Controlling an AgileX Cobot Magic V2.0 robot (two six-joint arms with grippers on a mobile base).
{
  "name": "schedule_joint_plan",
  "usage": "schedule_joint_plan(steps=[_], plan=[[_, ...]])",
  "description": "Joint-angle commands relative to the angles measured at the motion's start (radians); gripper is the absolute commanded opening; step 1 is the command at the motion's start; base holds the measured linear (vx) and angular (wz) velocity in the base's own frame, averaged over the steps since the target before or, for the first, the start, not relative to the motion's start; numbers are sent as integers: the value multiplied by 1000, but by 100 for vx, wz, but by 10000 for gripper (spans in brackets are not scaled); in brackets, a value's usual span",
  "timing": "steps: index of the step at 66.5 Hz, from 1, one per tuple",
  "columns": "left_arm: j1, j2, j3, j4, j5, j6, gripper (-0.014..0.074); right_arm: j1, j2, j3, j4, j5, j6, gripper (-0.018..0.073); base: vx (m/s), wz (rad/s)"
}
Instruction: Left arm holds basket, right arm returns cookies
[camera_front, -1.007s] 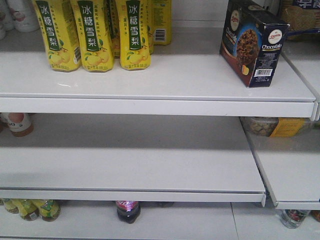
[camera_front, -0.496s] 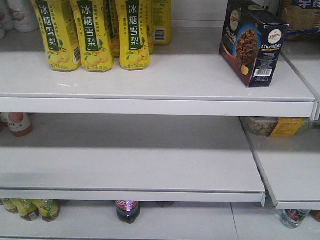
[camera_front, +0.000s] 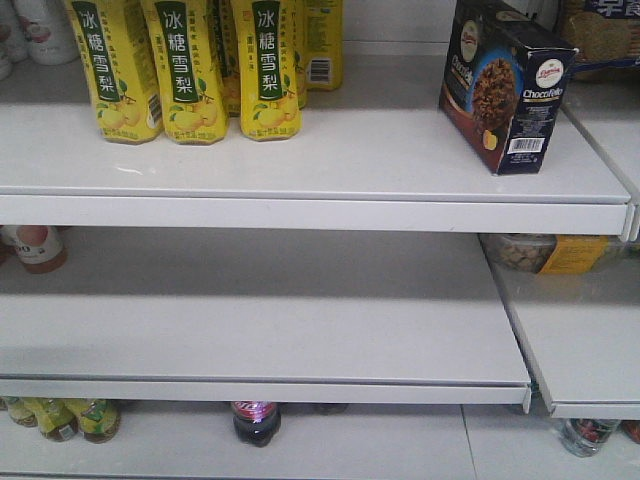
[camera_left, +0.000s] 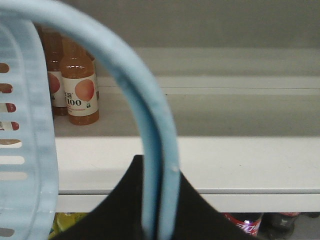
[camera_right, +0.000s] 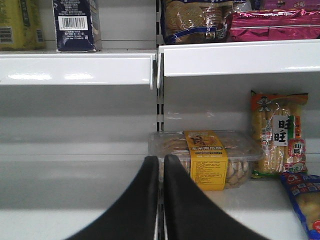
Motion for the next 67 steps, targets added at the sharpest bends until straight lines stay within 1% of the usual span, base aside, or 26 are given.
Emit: schedule_joint_plan(steps=[1, 10, 26, 67], plan=[[-3, -18, -31, 12, -102, 20, -3, -7, -13, 19, -19, -72, 10, -6, 0, 0], [-3, -18, -31, 12, -102, 20, -3, -6, -13, 19, -19, -69, 11, -6, 0, 0], [-3, -18, -31, 12, -102, 20, -3, 26, -13, 19, -19, -69, 12, -6, 0, 0], [-3, -18, -31, 12, -102, 20, -3, 26, -13, 19, -19, -68, 12, -6, 0, 0]])
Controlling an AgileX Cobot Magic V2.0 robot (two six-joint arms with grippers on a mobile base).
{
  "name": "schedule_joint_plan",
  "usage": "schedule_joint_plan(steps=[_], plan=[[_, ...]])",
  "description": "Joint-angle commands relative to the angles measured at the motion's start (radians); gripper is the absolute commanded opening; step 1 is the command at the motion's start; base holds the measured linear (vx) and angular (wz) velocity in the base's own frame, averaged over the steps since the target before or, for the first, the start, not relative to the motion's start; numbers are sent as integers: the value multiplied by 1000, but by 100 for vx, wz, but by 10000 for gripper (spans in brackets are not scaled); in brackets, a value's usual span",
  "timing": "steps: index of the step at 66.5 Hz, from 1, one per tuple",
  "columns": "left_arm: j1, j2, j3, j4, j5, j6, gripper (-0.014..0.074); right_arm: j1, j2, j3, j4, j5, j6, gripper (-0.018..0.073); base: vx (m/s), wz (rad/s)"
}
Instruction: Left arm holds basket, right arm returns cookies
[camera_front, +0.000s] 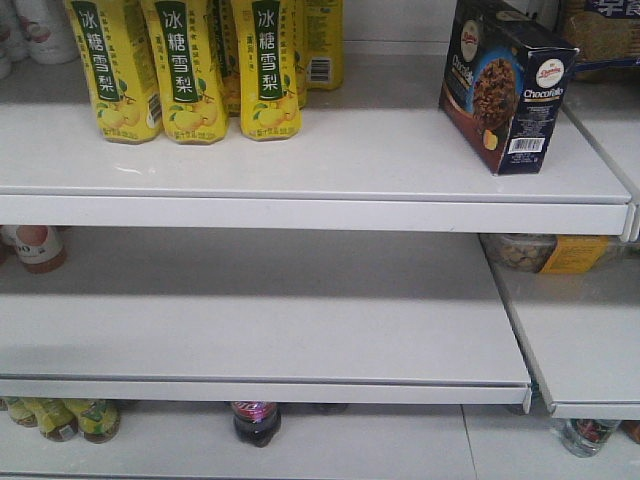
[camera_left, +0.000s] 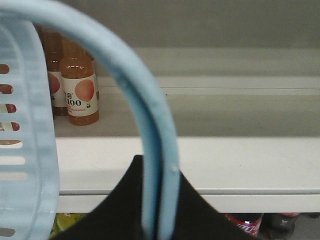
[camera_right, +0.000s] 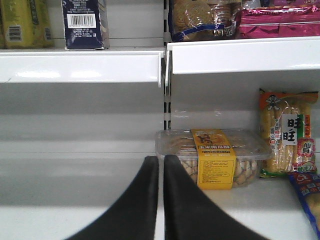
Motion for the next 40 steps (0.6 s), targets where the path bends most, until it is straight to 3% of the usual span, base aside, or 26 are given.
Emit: schedule_joint_plan(steps=[1, 40], plan=[[-3, -18, -31, 12, -102, 20, -3, 0, -13, 19, -12, -72, -3, -6, 0, 0], [-3, -18, -31, 12, -102, 20, -3, 0, -13, 19, -12, -72, -3, -6, 0, 0]])
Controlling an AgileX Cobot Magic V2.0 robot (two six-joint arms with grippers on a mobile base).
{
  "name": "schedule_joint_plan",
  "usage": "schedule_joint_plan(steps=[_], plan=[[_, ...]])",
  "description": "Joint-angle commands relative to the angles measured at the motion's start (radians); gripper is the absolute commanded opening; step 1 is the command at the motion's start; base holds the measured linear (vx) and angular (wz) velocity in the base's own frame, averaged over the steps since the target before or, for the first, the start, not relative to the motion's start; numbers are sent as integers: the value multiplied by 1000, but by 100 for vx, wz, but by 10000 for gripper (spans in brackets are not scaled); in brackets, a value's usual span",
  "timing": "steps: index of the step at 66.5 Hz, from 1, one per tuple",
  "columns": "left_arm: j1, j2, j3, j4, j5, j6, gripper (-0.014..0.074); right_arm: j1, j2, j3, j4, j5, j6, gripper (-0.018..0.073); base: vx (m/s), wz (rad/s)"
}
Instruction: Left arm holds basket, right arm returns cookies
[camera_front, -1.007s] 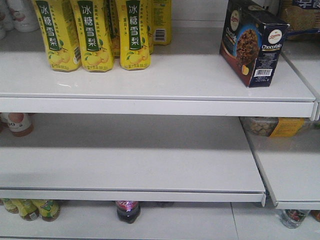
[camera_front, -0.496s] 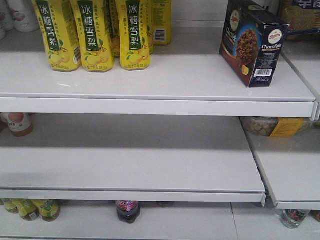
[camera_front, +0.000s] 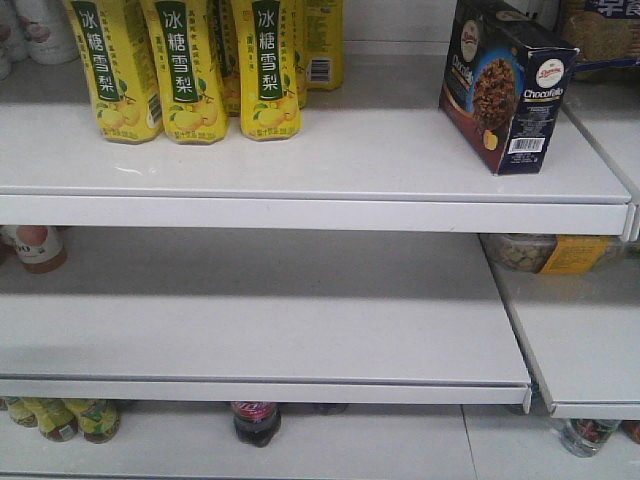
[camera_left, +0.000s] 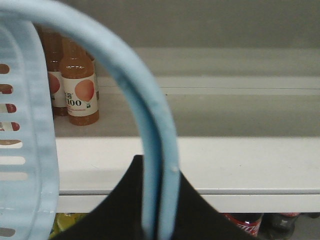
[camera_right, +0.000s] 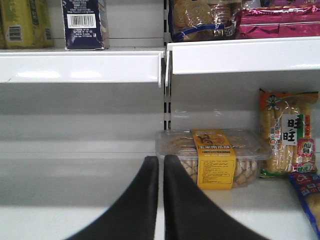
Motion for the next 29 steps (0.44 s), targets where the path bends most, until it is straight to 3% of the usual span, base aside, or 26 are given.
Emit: schedule_joint_plan(steps=[1, 29], plan=[[-3, -18, -31, 12, -102, 20, -3, 0, -13, 19, -12, -72, -3, -6, 0, 0], [-3, -18, -31, 12, -102, 20, -3, 0, -13, 19, -12, -72, -3, -6, 0, 0]])
